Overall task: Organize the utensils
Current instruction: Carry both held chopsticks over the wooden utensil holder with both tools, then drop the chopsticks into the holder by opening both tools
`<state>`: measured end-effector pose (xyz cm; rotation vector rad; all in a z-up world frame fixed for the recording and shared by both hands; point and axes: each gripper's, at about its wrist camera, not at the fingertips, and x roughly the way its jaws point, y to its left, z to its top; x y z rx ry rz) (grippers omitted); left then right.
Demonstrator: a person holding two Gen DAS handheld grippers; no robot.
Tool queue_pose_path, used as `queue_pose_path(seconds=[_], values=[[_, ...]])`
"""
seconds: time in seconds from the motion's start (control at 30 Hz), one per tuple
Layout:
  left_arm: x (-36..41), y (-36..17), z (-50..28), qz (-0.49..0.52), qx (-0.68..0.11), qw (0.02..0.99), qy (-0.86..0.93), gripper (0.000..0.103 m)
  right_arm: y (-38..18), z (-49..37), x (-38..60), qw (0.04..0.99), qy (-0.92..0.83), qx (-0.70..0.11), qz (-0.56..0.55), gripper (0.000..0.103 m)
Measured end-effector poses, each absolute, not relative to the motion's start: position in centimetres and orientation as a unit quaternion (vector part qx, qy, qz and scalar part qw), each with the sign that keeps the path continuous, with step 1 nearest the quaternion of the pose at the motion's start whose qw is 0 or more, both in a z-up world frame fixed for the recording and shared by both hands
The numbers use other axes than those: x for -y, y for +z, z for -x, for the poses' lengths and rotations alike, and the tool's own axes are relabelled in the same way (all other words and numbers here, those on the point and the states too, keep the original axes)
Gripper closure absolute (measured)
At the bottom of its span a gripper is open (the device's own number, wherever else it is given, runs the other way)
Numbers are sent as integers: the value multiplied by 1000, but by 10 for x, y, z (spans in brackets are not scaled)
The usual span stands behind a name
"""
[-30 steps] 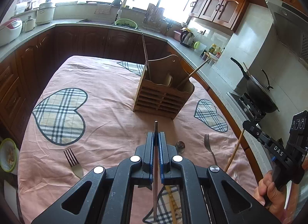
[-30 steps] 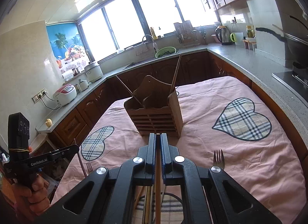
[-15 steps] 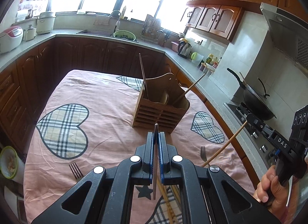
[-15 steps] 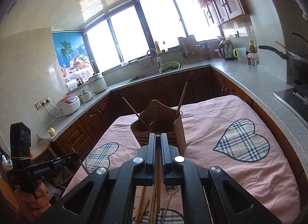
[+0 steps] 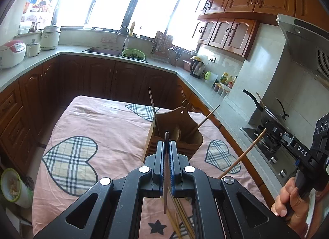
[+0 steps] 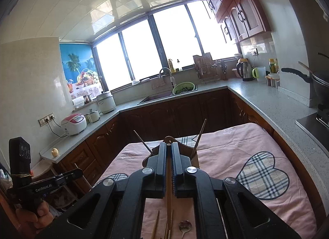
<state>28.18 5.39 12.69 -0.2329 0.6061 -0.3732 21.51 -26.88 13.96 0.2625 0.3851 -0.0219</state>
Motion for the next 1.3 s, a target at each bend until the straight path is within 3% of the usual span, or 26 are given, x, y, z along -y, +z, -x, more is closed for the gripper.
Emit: queue_pose_path(seconds=[0.73,1.3], values=[[-37,147,-366,139,-194,958,-162,100,186,-284,301,983,-49,-99,-146,99],[11,41,-462,185,-230,949,-109,100,107,-330,322,970,-82,-131,-186,99]])
